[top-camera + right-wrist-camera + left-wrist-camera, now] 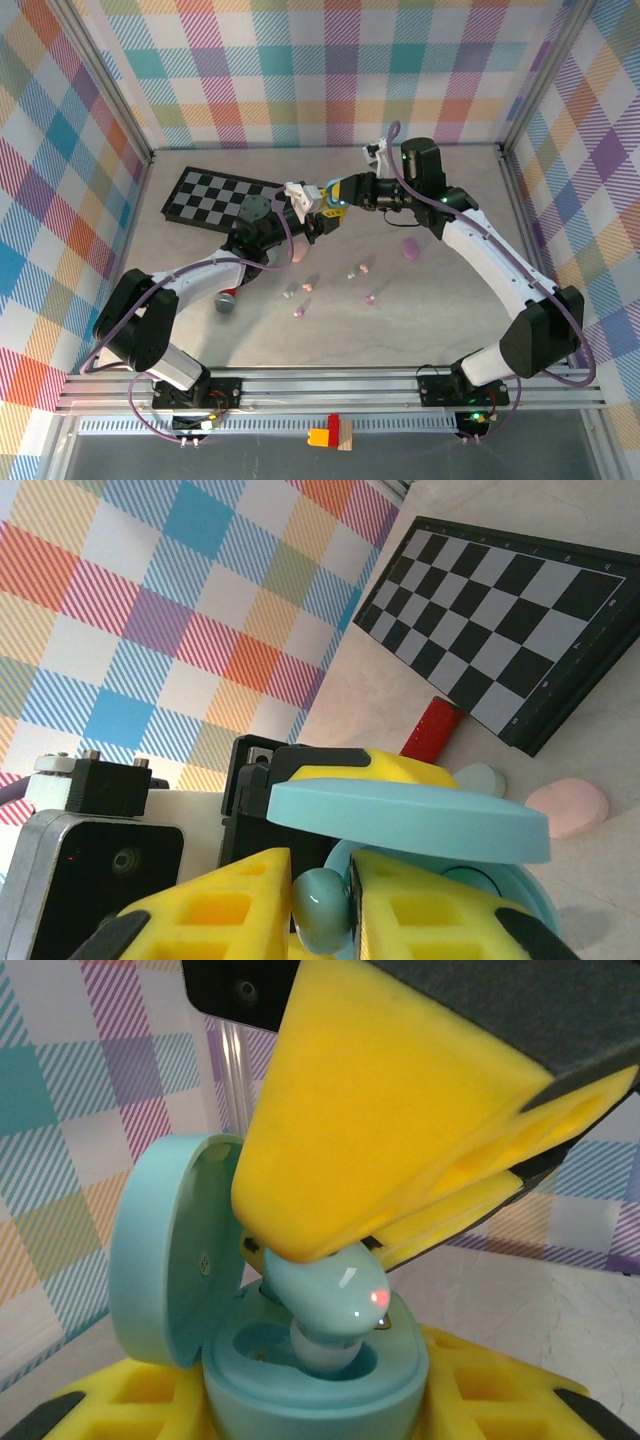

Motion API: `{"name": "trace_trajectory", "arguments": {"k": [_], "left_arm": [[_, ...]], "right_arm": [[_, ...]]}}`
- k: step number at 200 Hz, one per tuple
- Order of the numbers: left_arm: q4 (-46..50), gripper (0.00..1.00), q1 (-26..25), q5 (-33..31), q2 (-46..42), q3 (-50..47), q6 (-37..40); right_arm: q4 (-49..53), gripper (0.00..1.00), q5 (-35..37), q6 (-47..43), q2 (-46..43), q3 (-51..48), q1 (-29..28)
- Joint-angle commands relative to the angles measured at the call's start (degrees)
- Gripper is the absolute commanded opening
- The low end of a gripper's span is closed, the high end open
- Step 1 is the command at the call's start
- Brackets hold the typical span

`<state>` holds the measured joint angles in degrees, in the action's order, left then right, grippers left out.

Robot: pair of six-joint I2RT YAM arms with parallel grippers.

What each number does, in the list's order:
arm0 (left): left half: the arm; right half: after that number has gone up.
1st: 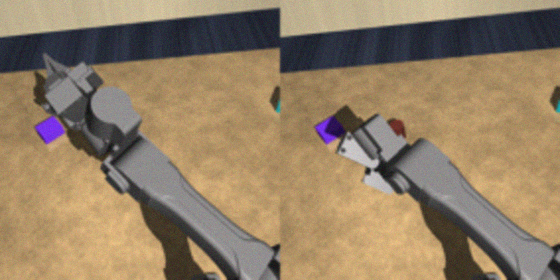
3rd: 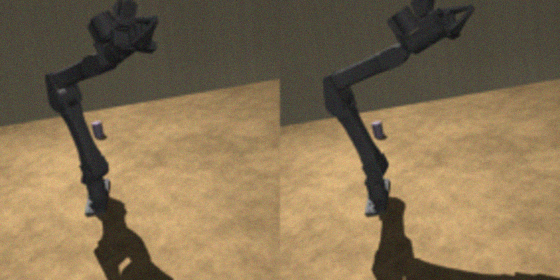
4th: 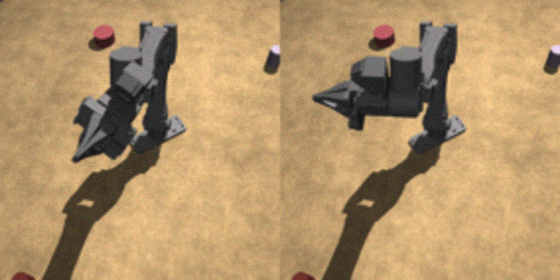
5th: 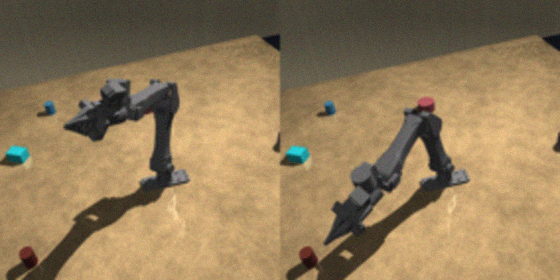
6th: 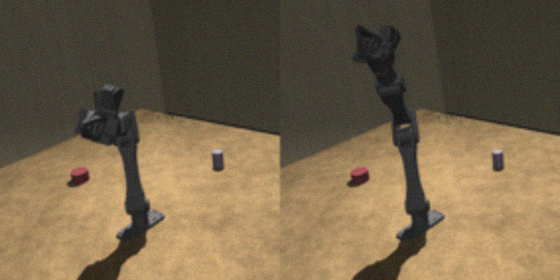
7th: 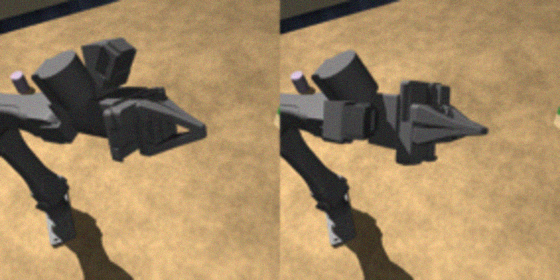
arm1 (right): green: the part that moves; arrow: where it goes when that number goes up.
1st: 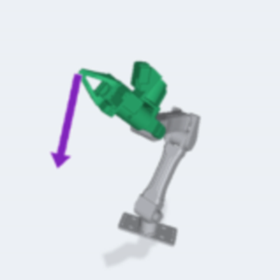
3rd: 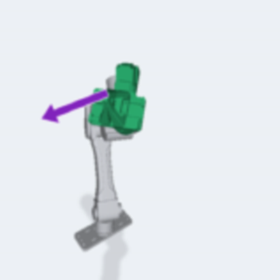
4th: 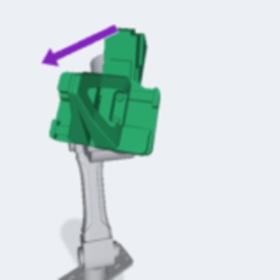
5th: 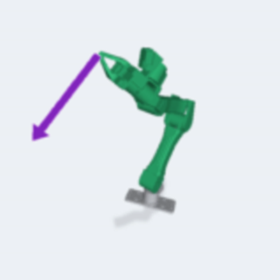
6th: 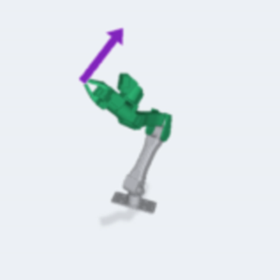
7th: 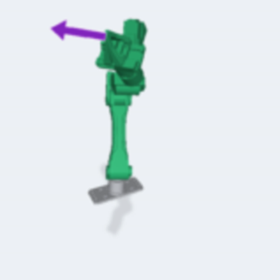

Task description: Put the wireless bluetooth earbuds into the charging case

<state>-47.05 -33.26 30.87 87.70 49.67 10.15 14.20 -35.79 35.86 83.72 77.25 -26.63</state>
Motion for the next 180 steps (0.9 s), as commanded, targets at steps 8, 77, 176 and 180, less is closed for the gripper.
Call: {"name": "trace_trajectory", "arguments": {"k": [8, 77, 176, 180], "left_arm": [[-3.58, 0.38, -0.67, 1.37, -0.33, 1.48, 1.0], [-2.71, 0.38, -0.69, 1.47, -0.97, 1.48, 0.9], [-2.44, 0.38, -0.67, 1.43, -1.03, 1.02, 0.76], [-2.46, 0.38, -0.67, 1.39, -1.04, 0.96, 0.78]], "right_arm": [[0.93, 0.23, 2.17, -1.02, 2.58, -1.13, -0.53], [0.82, 0.3, 3.97, -0.38, 2.34, -1.61, -0.79], [0.44, 0.45, 5.58, -2.08, -2.26, -1.62, -0.79], [0.34, 0.46, 5.4, -2.24, -2.45, -1.56, -0.78]]}}
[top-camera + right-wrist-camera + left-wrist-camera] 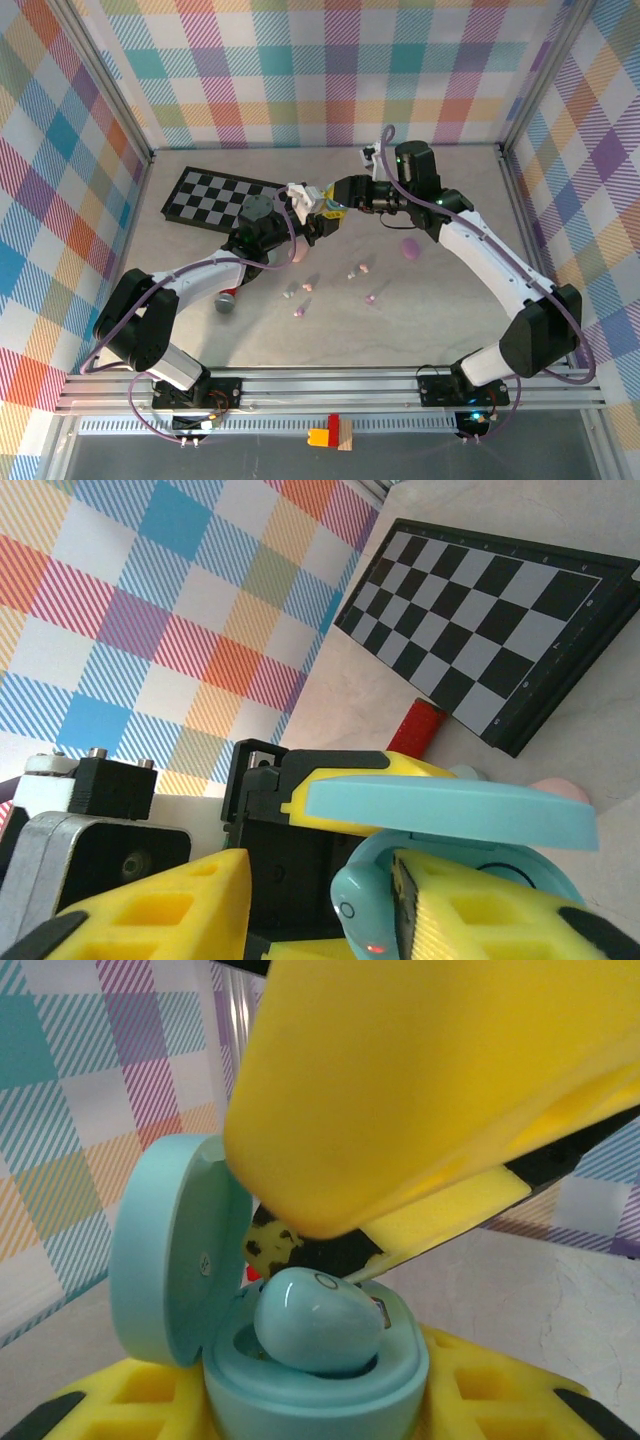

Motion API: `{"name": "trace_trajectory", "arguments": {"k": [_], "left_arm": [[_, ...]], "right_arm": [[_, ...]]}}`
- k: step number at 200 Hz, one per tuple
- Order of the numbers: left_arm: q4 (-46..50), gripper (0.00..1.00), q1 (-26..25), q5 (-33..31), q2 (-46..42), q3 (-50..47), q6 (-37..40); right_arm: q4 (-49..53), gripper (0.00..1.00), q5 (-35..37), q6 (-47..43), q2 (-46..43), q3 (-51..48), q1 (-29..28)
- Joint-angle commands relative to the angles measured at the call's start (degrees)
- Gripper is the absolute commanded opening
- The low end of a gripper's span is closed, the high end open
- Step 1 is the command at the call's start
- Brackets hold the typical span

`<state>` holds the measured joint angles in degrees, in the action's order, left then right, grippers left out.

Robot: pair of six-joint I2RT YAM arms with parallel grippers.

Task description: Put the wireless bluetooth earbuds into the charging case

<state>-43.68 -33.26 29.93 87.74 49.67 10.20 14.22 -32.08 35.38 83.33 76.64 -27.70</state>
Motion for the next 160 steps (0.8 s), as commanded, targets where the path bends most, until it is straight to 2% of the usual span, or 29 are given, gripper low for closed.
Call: {"name": "trace_trajectory", "arguments": {"k": [1, 86, 111, 160], "left_arm": [[-5.81, 0.38, -0.67, 2.32, -1.04, 0.96, 0.77], [-5.71, 0.38, -0.32, 2.67, -0.56, 0.38, 1.84], [-3.68, 0.38, -0.23, 2.42, -0.9, 0.21, 4.4], [-0.32, 0.38, -0.32, 1.19, -1.85, -0.39, 9.04]], "right_arm": [[0.35, 0.46, 1.67, -1.78, -2.13, -0.96, 0.29], [1.78, 0.48, -1.02, -6.94, -5.92, 0.47, 0.33], [2.19, 0.46, 0.83, -7.28, -6.95, 1.27, 0.33], [3.64, 0.35, 1.58, -7.1, -4.04, 4.71, 0.28]]}}
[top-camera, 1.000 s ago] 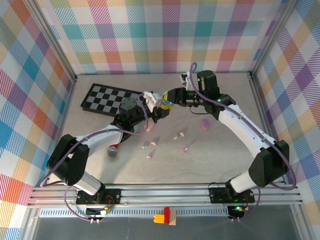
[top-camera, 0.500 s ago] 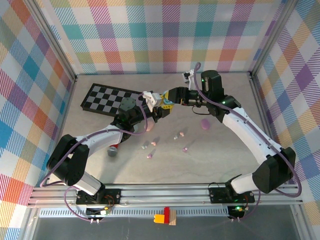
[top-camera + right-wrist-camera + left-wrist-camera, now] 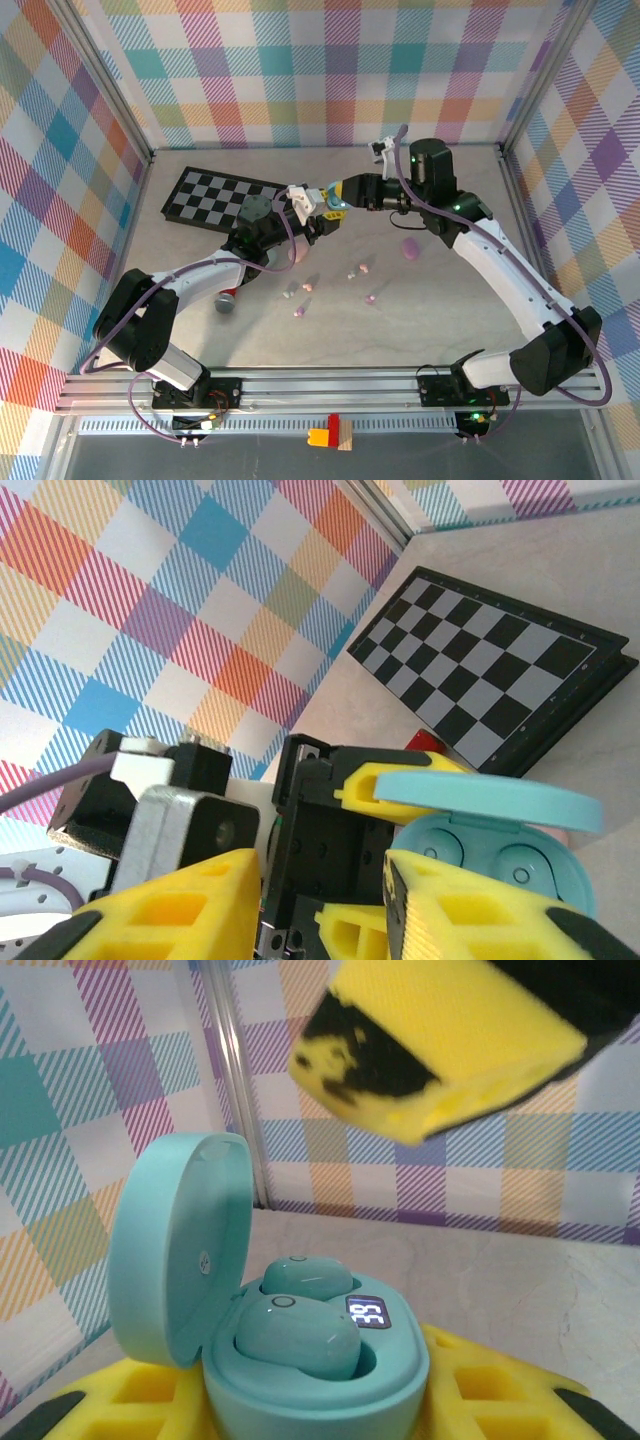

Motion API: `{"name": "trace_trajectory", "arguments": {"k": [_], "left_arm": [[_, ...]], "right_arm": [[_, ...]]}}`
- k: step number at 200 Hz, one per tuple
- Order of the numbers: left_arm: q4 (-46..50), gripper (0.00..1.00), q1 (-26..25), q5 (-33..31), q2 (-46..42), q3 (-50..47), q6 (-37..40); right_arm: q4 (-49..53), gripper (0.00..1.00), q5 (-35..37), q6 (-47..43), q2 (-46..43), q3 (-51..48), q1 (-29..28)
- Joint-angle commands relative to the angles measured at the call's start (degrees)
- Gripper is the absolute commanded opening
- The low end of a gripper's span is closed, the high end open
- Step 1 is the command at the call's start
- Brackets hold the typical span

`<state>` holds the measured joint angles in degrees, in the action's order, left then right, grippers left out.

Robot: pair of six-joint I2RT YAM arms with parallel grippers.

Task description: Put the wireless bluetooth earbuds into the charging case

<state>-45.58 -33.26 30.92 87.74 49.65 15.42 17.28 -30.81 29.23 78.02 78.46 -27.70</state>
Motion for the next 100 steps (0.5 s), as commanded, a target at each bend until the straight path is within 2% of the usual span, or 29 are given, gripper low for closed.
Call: {"name": "trace_trajectory", "arguments": {"k": [1, 34, 71, 100], "left_arm": [[1.7, 0.38, -0.32, 0.16, -1.86, -0.35, 3.95], [3.46, 0.38, -0.67, -0.05, -2.58, -0.34, 5.89], [3.33, 0.38, -0.76, 0.2, -3.26, -0.95, 6.2], [3.01, 0.38, -0.75, -1.93, -3.46, -1.06, 5.69]], "right_arm": [[0.48, 0.35, 0.31, -0.9, 1.36, 2.91, 0.37], [1.63, 0.3, 0.92, -0.06, 4.38, 4.92, 0.37], [4.28, 0.29, 1.75, -0.14, 7.06, 6.54, 0.32], [7.6, 0.3, 2.83, -1.13, 6.7, 5.88, 0.31]]}}
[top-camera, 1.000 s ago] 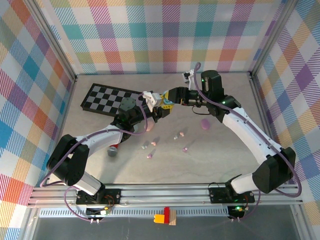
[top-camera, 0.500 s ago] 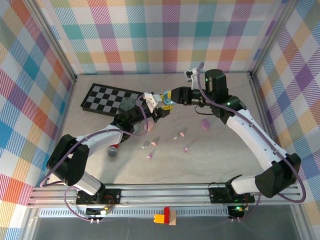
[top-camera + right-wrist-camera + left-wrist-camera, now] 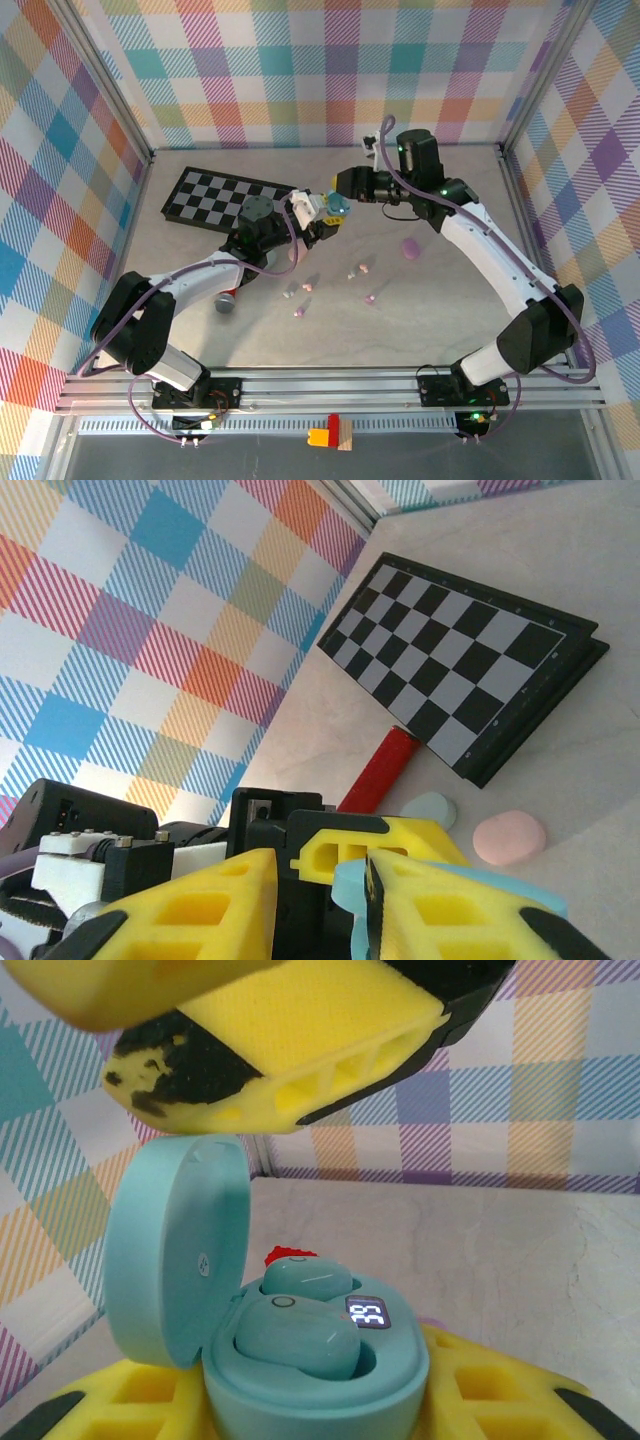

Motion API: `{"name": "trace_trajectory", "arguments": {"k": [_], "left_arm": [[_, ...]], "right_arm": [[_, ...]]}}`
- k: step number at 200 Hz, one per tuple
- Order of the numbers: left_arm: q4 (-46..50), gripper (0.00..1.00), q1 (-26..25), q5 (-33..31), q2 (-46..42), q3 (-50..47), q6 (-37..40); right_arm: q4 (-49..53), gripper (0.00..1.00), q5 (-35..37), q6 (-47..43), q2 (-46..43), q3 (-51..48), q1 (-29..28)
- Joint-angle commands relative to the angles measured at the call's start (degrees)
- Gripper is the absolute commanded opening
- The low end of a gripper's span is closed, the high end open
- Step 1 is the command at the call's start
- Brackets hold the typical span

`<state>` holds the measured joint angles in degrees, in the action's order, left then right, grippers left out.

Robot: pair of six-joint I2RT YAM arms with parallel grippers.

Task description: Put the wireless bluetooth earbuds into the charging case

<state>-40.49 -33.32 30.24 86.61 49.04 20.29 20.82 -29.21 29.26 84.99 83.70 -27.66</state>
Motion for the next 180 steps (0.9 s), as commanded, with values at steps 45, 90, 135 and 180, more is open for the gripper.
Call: {"name": "trace_trajectory", "arguments": {"k": [45, 90, 135, 180], "left_arm": [[-5.98, 0.38, -0.78, -2.84, -1.23, -0.3, -2.86], [-9.2, 0.38, -0.76, -3.19, -0.83, -0.57, -5.89], [-10.54, 0.38, -0.77, -2.26, -0.7, 0.35, -9.4], [-10.78, 0.38, -1.11, -0.09, -0.21, 1.15, -10.32]], "right_arm": [[4.69, 0.3, 1.7, -1.07, -3.91, -3.1, 0.3], [-1.01, 0.5, -2.67, 5.28, -8.61, -8.65, 3.25], [-23.15, 0.7, -20.32, 24.73, -7.43, -18.35, 9.04], [-37.6, 0.67, -25.97, 34.92, -3.44, -21.17, 9.07]]}}
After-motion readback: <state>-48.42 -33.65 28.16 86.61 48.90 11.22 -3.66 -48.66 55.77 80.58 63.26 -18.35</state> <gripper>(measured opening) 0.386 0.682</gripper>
